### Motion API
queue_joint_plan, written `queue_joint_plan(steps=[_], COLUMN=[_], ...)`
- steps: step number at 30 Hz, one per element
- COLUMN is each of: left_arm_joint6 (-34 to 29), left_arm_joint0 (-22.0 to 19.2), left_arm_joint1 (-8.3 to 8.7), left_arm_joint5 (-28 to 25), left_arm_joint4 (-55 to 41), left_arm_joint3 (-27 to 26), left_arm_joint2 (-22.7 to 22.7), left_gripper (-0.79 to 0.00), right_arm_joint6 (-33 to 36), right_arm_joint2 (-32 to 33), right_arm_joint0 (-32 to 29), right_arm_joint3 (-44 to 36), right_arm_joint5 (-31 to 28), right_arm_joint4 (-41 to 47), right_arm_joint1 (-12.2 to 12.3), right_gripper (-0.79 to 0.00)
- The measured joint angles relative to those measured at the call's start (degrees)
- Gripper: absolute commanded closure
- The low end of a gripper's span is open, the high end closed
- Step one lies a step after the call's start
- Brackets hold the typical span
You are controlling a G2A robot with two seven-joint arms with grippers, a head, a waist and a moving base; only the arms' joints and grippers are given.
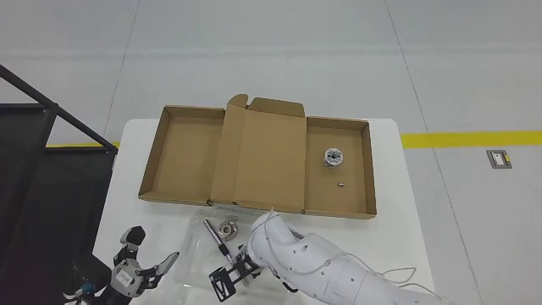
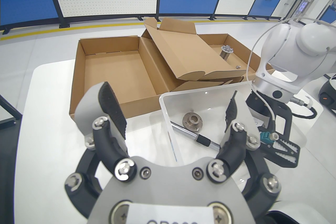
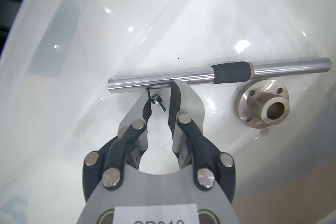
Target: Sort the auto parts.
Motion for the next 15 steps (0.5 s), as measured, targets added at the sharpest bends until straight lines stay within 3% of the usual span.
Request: queue_joint_plan(steps=[7, 15], left_arm_joint6=[0.0, 0.0], left_arm_joint0=[0.0, 0.0], left_arm_joint1=[0.0, 0.0], left_arm_joint5=[0.0, 0.0], left_arm_joint4=[0.0, 0.0], left_arm_joint3=[0.0, 0.0], left_arm_joint2=[0.0, 0.0], left_gripper=[-0.785, -0.785], right_arm_joint6=[-0.68, -0.86], right_arm_joint2=[0.28, 1.25], right_arm_joint0=[0.55, 0.75], right_arm_joint3=[2.18, 3.63], right_arm_joint5=[-0.18, 1.09], right_arm_joint4=[-0.14, -0.24], right_arm_joint1=[-0.9, -1.42], right_gripper=[0.0, 0.0])
